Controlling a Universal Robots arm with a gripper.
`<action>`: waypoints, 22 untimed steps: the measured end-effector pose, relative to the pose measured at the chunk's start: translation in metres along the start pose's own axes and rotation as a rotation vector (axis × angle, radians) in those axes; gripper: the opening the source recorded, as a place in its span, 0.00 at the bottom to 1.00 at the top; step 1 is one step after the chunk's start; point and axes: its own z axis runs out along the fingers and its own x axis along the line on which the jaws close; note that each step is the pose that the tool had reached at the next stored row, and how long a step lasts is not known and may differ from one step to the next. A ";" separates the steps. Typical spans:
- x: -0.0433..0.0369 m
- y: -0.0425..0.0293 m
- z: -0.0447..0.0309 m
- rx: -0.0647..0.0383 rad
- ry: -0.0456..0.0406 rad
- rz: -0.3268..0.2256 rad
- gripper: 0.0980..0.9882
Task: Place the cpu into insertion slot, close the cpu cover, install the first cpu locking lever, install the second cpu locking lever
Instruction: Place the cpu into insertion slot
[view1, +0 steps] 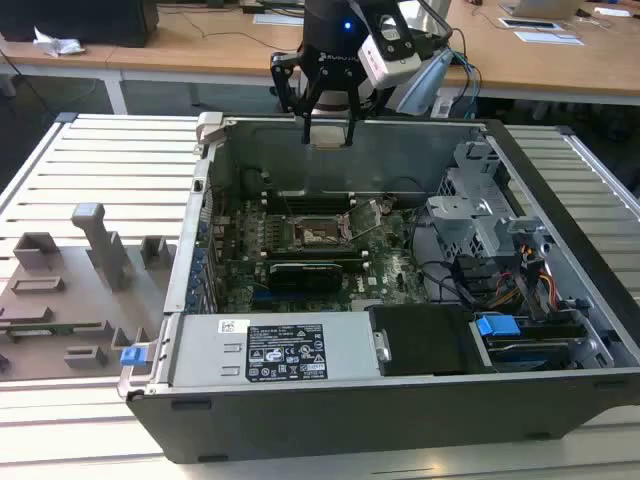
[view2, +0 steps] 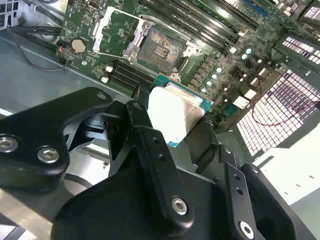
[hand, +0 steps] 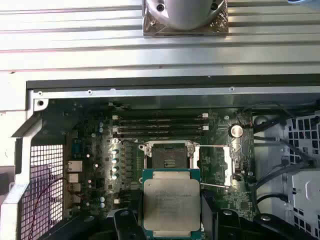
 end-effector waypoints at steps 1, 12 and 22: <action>0.0000 -0.0001 0.0008 0.000 -0.0001 0.000 0.50; -0.0001 -0.0007 0.0072 0.001 -0.0001 0.000 0.50; -0.0004 -0.0018 0.0205 0.001 -0.0001 0.000 0.50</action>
